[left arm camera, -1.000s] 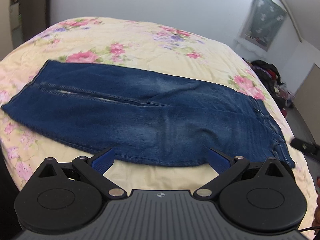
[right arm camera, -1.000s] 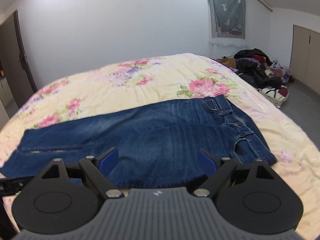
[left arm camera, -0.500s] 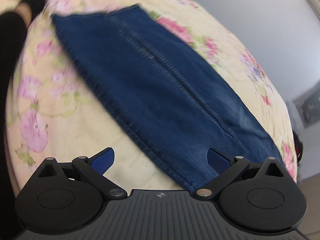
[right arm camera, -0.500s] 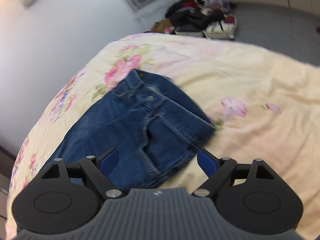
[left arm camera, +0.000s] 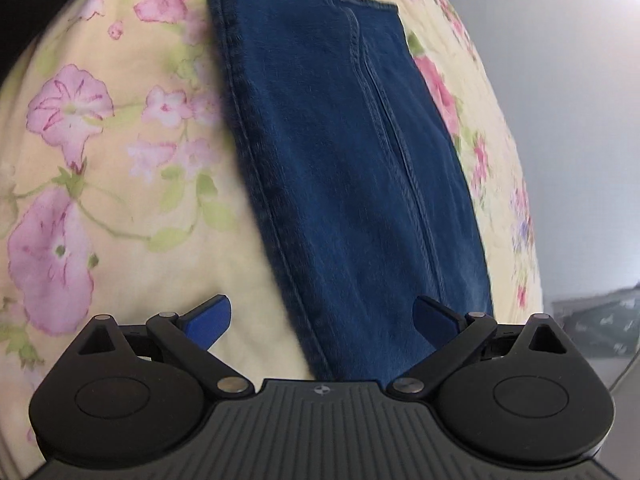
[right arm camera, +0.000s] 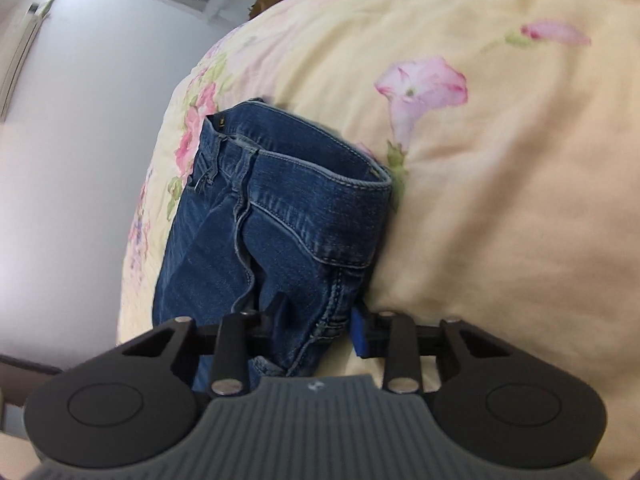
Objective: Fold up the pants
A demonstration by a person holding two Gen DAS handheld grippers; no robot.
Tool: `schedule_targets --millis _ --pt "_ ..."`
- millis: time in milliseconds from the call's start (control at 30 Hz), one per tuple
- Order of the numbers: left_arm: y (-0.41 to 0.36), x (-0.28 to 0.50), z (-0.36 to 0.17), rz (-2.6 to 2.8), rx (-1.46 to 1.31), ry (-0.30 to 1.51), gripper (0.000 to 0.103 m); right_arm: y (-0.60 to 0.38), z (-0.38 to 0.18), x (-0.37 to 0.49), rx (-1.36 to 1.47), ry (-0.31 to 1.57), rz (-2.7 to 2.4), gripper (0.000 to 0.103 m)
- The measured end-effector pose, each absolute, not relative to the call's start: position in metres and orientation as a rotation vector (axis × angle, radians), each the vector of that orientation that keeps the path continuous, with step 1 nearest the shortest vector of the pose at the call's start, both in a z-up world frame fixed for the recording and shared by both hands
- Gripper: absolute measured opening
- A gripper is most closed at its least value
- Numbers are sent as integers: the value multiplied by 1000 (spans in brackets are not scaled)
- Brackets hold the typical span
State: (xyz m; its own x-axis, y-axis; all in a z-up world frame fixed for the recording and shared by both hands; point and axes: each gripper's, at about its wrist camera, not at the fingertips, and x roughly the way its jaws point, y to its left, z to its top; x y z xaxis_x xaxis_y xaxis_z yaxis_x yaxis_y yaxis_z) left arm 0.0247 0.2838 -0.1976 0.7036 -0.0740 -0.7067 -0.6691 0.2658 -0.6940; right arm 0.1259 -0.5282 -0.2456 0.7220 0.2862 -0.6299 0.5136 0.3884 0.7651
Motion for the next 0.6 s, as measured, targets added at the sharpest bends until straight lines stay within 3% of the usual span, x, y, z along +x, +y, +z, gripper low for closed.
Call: schedule_targets --millis 433,467,500,533,567,600 --pt "321 27 -228 460 -1411 460 103 -532 -248 126 1221 771 -128 27" --pt "323 26 -231 476 -1439 436 87 -532 -248 126 1224 770 -127 27" --pt "326 23 -235 488 -1467 424 61 -532 -249 126 1227 768 -127 26" --pt "330 22 -240 491 -1499 421 51 -532 -249 125 1230 768 -126 25" --pt "333 21 -246 494 -1530 421 27 -533 -250 124 1233 768 -125 24" --pt "337 21 -251 500 -1556 424 15 -534 -250 123 1237 769 -125 23"
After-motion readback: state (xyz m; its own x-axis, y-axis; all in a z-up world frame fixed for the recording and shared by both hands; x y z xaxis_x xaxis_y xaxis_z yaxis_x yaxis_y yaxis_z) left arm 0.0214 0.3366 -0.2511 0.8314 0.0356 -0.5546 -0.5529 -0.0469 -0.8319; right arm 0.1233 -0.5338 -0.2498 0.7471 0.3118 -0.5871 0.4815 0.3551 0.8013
